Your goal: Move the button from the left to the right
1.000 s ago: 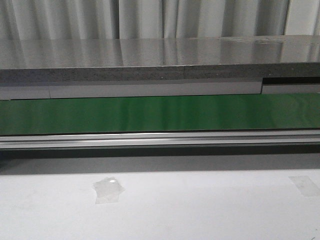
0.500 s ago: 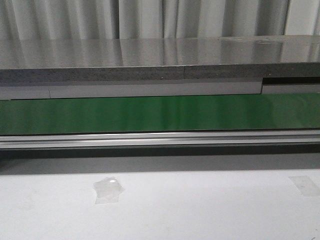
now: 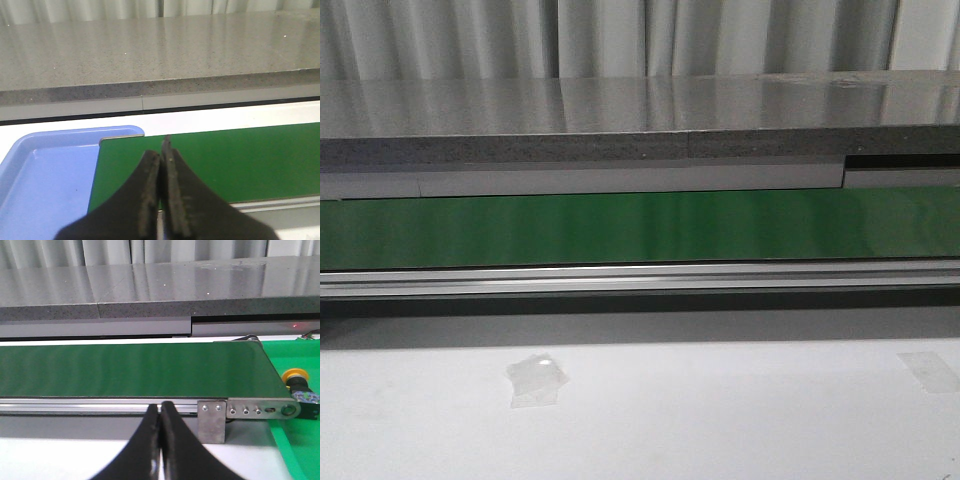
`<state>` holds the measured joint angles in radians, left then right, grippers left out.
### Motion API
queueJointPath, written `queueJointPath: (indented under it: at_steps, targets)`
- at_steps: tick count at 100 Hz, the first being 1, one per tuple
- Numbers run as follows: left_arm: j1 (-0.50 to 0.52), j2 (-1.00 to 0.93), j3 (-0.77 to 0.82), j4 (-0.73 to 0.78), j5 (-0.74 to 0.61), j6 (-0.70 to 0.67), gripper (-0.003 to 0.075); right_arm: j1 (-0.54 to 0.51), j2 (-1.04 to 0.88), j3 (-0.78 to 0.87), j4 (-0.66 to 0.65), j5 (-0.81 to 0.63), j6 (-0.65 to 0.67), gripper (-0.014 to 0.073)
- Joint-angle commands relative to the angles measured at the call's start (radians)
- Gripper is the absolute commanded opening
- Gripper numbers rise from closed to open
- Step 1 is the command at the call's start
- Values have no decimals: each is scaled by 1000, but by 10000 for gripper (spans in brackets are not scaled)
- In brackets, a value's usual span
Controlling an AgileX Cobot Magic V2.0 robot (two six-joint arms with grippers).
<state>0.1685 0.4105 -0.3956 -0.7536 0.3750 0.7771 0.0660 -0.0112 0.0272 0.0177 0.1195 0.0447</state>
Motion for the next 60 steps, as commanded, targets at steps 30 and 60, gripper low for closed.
queueJointPath:
  at_steps: [30,60]
  targets:
    - [-130,-103,9,744,-156,-777,-20,2,-18,-15,-10,-85,-3,-72]
    - [-160,-250,181,874,-324,-903,-20,2,-18,-15,-10,-85,-3,-72]
